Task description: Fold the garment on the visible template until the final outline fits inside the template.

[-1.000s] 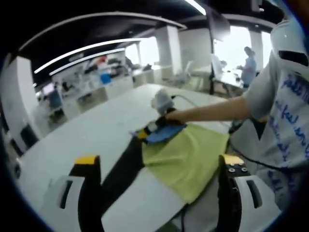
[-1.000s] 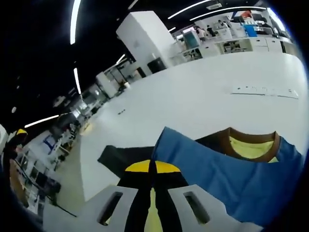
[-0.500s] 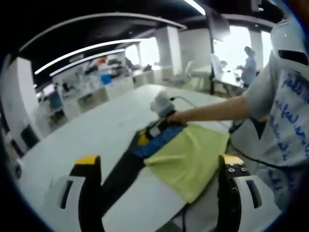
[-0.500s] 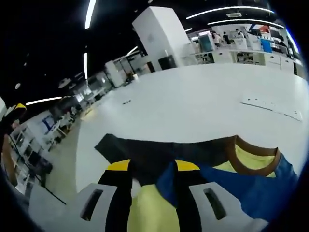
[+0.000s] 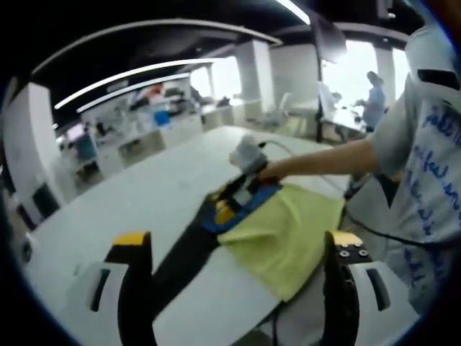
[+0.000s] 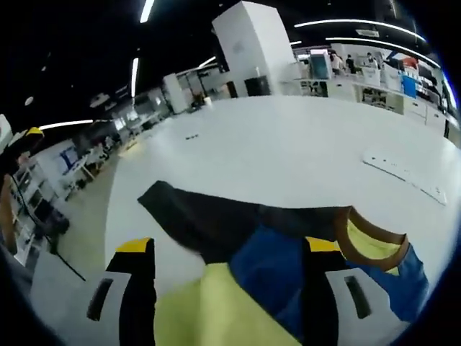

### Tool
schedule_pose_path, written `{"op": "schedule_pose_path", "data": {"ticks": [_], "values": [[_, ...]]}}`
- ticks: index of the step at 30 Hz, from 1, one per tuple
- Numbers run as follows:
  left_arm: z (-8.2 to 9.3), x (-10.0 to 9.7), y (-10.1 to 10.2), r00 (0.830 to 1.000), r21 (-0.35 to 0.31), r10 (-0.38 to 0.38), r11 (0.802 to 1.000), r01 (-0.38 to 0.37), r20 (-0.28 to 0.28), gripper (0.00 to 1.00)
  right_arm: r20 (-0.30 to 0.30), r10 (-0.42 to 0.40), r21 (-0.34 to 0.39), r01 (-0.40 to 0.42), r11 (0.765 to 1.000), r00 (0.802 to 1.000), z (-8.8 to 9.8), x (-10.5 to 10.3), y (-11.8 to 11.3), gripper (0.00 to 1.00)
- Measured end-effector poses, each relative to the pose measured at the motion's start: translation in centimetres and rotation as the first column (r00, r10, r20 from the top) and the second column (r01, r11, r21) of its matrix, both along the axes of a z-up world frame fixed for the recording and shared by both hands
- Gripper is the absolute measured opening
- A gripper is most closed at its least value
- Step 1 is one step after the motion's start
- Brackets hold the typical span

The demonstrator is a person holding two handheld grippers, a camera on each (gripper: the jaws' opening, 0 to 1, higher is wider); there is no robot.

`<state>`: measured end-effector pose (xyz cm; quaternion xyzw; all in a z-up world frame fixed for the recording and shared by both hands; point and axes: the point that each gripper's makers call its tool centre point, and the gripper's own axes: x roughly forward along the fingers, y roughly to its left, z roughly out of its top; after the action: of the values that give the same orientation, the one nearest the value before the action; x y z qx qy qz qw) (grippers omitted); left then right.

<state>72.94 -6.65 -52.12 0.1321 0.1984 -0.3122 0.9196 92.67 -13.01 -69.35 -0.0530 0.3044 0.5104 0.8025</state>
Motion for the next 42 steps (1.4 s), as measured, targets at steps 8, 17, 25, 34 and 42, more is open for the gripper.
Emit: {"op": "schedule_pose_path", "data": {"ticks": [8,17,25,34,42], "values": [[-0.1,0.1,0.4,1.000,-0.012,0.007,1.000,-0.007,0.001,0.94,-0.005,0.022,-0.023,-0.023,0.999,1.000,-0.5,-0.6,-1.1,1.00],[-0.4,0.4,0.9,1.000,-0.017,0.011,1.000,-0.011,0.002,0.94,0.094,0.048,-0.073,-0.041,0.997,0.994,0.9,-1.6,-3.1,1.00],[-1.1,0.2,1.7,1.000,-0.029,0.018,0.999,-0.019,-0.017,0.93,0.120,0.046,-0.052,-0.040,0.998,0.992,3.2,-4.7,-5.9,1.00],[-1.9,0.6,2.9,0.998,-0.036,0.045,0.998,-0.046,-0.036,0.92,0.161,0.023,-0.048,-0.015,0.999,0.987,5.3,-8.9,-10.2,1.00],[-2.4,1.1,3.7,0.997,-0.036,0.061,0.997,-0.063,-0.049,0.90,0.232,-0.034,-0.052,0.047,0.998,0.972,8.3,-11.6,-13.4,1.00]]}}
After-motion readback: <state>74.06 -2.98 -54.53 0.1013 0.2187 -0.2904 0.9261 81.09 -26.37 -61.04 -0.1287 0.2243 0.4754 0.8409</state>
